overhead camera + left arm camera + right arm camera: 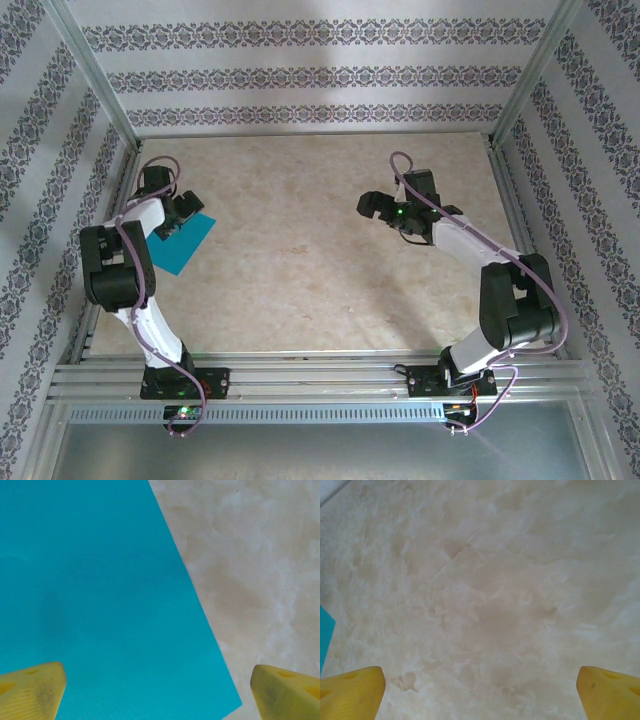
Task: Fold a paper plane with a square sheet of paper (pick it up from the middle)
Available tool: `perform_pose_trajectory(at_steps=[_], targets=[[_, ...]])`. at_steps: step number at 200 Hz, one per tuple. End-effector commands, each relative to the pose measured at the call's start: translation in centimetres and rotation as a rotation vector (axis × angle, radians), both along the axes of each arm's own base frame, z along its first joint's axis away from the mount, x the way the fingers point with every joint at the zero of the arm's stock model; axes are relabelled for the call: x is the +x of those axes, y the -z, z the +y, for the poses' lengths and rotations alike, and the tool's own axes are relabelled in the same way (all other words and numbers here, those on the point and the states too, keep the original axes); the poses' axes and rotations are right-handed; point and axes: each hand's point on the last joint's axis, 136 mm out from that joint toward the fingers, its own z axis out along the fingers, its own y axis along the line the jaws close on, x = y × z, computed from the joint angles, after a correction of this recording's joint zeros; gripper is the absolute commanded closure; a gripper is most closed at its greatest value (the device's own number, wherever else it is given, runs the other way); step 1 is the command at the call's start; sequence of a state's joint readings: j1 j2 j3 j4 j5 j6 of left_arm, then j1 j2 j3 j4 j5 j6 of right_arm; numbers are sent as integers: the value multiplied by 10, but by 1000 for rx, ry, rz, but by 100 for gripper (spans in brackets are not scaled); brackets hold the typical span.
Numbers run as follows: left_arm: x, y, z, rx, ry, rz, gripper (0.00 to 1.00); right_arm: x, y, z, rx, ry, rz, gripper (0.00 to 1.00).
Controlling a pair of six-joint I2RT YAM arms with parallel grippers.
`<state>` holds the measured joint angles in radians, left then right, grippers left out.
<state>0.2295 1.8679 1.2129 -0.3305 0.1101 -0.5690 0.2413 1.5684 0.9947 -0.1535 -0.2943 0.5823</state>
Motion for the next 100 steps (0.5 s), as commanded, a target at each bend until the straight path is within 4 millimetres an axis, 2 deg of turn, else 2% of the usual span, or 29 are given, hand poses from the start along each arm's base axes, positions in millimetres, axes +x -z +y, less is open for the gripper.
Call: perform_pose_trajectory(at_steps=[1, 28, 54, 72, 100], targets=[[-6, 13, -7, -67, 15, 93, 7, 3, 1, 7, -10, 8, 27, 2], [-7, 22, -11, -76, 44, 130, 8, 3, 5, 12, -37, -14, 39, 2], [-13, 33, -23, -104, 75, 149, 8, 3, 5, 15, -45, -20, 43, 2], [-16, 41, -43, -152, 117, 162, 8, 3, 6, 14, -45, -17, 46, 2], [-24, 51, -84, -187, 222, 215, 9, 4, 7, 14, -51, -15, 52, 2]])
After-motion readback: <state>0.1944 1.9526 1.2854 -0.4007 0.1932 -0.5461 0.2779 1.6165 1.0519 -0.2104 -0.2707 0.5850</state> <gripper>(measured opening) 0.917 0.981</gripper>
